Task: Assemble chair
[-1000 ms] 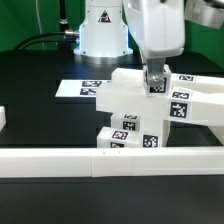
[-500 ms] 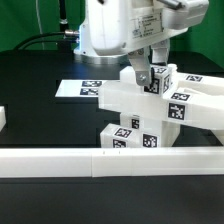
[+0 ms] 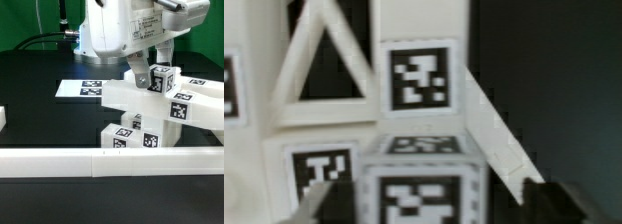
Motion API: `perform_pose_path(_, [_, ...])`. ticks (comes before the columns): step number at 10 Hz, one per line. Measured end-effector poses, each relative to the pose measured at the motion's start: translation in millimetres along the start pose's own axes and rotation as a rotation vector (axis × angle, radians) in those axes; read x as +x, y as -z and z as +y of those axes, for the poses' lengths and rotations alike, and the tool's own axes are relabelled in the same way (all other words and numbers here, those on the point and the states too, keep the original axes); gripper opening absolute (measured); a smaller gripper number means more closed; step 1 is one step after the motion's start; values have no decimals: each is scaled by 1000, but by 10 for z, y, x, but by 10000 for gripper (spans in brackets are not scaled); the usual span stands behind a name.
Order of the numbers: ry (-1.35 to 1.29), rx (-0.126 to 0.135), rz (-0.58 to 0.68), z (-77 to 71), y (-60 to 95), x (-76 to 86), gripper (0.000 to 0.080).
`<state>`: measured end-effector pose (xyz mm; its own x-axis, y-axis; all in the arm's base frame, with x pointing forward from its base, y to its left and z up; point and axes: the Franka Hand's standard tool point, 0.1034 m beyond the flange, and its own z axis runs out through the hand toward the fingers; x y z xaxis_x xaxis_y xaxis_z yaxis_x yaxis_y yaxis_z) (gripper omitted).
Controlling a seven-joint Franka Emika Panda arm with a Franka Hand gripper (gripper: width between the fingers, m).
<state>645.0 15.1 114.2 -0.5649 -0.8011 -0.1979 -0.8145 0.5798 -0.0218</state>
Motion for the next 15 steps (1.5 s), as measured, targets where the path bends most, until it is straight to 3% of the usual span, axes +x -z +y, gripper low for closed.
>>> perform_pose_path(1, [123,-14,2,5,27,-22,539])
perform_pose_path(2, [258,-31,0,7,70,-77,625])
perform_pose_path(4, [433,-24,-13,-1,135,-146,645])
perform_pose_path(8, [713,-33,-4,12,123,-132,649])
perform_pose_path(9, [909,-61,27,56,187,-195,649])
perform_pose_path(10, [1065,-66,11,105,230,-275,649])
perform_pose_path(11, [1198,-97,-10,205,237,-312,649])
perform_pose_path(15, [1404,-101,-24,231,224,-291,649])
